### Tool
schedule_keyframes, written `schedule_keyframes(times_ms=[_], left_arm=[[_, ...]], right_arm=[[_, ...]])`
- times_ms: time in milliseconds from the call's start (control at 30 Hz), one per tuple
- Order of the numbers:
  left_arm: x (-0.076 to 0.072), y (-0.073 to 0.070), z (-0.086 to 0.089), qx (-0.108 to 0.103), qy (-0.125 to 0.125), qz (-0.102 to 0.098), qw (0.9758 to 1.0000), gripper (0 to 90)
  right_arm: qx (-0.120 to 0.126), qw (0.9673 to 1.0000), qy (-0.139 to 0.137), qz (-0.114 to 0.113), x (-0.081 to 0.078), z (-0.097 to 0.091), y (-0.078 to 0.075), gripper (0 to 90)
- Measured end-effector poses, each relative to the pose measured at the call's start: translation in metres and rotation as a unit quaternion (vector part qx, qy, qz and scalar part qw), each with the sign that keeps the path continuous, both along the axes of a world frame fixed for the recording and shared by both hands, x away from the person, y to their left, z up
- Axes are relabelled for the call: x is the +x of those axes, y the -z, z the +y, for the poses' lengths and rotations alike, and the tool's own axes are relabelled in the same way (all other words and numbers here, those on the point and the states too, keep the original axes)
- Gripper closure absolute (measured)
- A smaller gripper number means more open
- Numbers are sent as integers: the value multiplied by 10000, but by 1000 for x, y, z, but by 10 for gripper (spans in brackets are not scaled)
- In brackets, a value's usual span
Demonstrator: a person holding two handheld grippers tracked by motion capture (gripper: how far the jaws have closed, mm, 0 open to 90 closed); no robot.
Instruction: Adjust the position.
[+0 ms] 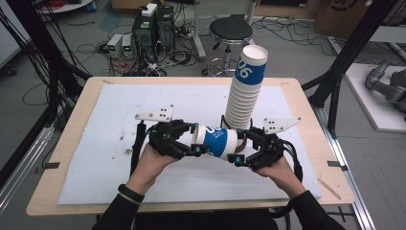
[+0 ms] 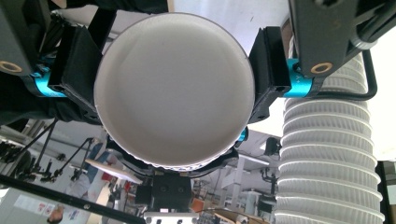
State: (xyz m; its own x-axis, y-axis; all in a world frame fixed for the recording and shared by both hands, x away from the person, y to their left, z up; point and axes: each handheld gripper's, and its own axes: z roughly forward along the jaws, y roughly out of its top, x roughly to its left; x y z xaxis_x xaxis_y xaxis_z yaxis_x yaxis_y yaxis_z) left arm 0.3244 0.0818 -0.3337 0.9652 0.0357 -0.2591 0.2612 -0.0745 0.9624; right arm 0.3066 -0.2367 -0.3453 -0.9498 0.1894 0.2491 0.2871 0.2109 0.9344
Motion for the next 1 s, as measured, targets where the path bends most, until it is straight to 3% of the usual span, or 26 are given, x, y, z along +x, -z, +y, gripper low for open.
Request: schedule_keyframes(times_ms=[267, 567, 633, 767, 900, 1000], left_arm=[[1, 7, -4, -285, 31, 109, 9995, 292], [-1, 8, -7, -197, 3, 17, 9998, 293], [-2, 8, -7, -158, 2, -23, 9999, 294], [-3, 7, -8, 24, 14, -63, 10000, 294], [-3, 3, -9, 367, 58, -75, 9993, 285], [-4, -1, -11, 730, 100, -114, 9972, 234]], right_arm=[[135, 9999, -10, 81, 0, 5, 2, 133], [123, 9999, -25, 106, 1, 4, 1, 174], [58, 10000, -72, 26, 1, 3, 0, 188], [-39, 9999, -110, -24, 1, 2, -1, 199], [-179, 9997, -170, -90, 2, 1, -1, 210], [-335, 9992, -194, -72, 3, 1, -2, 211]])
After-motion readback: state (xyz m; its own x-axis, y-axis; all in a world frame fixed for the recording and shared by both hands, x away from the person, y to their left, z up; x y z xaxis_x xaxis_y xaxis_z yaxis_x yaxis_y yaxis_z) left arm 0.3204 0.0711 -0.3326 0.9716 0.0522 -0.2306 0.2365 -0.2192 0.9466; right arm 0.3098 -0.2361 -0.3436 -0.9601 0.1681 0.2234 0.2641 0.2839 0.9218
